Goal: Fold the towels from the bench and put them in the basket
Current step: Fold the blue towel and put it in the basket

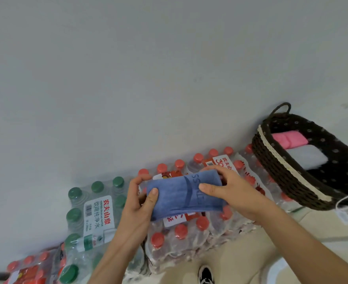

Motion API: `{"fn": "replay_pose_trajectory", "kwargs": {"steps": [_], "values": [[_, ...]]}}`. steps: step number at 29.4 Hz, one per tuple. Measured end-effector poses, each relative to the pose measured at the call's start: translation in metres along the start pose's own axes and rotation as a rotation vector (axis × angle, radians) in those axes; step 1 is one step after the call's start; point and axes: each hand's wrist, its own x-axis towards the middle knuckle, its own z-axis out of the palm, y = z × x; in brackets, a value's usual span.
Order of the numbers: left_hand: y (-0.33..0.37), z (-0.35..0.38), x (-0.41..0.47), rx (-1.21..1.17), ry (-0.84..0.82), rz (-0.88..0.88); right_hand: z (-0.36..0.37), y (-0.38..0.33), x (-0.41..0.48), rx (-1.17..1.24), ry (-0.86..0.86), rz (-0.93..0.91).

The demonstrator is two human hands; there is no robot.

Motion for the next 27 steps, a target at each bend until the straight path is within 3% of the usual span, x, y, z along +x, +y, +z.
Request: {"fn": "replay_pose_trajectory", "kwargs": {"steps": [6, 11, 14, 17, 20, 27], "values": [[0.023, 0.064, 0.007, -0.192, 0.028, -0.076, -0.050, -0.012, -0.010, 0.043, 0.148, -0.088], [0.041, 0.149, 0.024, -0.258, 0.098, -0.088, -0.138, -0.006, -0.015, 0.175, 0.079, -0.071], [0.053, 0.209, 0.034, -0.308, 0.057, -0.148, -0.197, 0.005, -0.015, 0.134, 0.156, -0.044], [0.061, 0.262, 0.044, -0.186, -0.064, -0.211, -0.251, 0.016, -0.016, 0.015, 0.317, -0.034], [0.064, 0.309, 0.055, 0.094, -0.208, -0.208, -0.306, 0.032, -0.021, -0.103, 0.419, -0.024], [0.069, 0.370, 0.078, 0.583, -0.374, -0.138, -0.361, 0.067, -0.016, -0.509, 0.191, 0.138]]}}
